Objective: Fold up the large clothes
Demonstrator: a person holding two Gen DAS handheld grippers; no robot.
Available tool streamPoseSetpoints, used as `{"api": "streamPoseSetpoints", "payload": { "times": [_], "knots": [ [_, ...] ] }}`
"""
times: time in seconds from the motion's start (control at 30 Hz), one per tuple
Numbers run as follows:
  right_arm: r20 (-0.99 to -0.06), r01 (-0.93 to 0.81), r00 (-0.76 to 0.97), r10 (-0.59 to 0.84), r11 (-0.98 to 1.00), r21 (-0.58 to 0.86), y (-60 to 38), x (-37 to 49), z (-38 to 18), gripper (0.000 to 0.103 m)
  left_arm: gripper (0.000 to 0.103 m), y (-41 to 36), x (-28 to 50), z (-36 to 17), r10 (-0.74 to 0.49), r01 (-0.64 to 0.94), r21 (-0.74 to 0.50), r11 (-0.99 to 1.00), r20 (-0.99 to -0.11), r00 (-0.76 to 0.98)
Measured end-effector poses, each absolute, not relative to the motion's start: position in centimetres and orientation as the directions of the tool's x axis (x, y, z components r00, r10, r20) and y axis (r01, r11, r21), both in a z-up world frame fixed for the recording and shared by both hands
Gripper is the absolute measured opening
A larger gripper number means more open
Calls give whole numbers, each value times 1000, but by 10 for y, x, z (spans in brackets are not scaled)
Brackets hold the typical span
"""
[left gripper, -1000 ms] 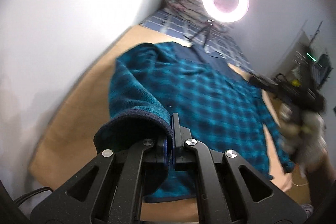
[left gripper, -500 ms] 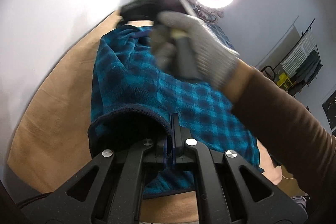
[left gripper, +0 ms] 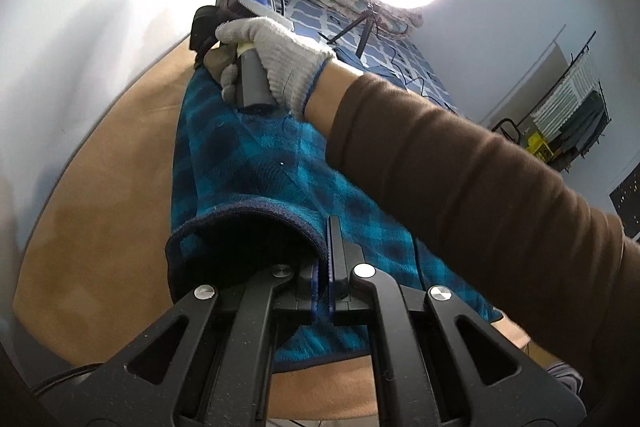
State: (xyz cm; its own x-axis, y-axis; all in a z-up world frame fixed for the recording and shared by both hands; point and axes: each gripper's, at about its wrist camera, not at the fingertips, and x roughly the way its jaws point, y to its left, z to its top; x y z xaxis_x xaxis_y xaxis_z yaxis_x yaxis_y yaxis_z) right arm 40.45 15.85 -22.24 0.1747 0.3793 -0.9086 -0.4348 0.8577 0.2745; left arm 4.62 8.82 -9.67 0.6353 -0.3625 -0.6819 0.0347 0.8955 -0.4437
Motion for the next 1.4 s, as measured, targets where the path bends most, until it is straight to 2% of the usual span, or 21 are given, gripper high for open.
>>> {"api": "streamPoseSetpoints", "payload": {
  "times": [0.37, 0.57, 0.7, 0.73, 0.8, 0.83, 0.87, 0.9, 0.97, 1.2, 1.27, 1.4],
  "knots": [
    [-823, -412, 283, 493, 837, 360, 63, 392, -161, 0, 0, 61, 29, -92, -405, 180, -377, 909, -689, 601],
    [-816, -308, 332, 474, 872, 381, -21, 386, -150, 0, 0, 48, 23, -97, -434, 252, -354, 901, -710, 554],
    [-830, -233, 317, 458, 886, 400, -74, 375, -165, 0, 0, 45, 20, -94, -437, 298, -322, 899, -718, 542],
    [-835, -224, 311, 453, 889, 399, -80, 373, -171, 0, 2, 42, 19, -93, -443, 308, -323, 895, -724, 529],
    [-859, -207, 300, 414, 908, 365, -87, 380, -179, 0, 19, 40, 14, -94, -478, 341, -344, 875, -727, 492],
    [-871, -205, 297, 391, 917, 341, -93, 381, -186, 3, 33, 39, 11, -92, -490, 349, -353, 868, -726, 483],
    [-883, -205, 294, 366, 926, 316, -90, 383, -189, 7, 41, 38, 6, -91, -504, 359, -363, 860, -719, 478],
    [-897, -204, 296, 327, 940, 275, -91, 382, -191, 9, 42, 38, 3, -90, -514, 366, -371, 853, -715, 473],
    [-909, -209, 304, 286, 951, 229, -99, 372, -191, 27, 42, 38, -2, -87, -533, 368, -394, 843, -710, 460],
    [-876, -280, 284, 390, 907, 314, -134, 302, -173, 28, 43, 77, -1, -75, -565, 289, -491, 821, -631, 532],
    [-871, -314, 267, 412, 892, 326, -139, 272, -170, 30, 42, 85, -4, -71, -609, 299, -542, 785, -593, 527],
    [-851, -344, 205, 484, 849, 400, -147, 208, -168, 32, 42, 64, -18, -58, -626, 405, -478, 779, -592, 507]
  ]
}}
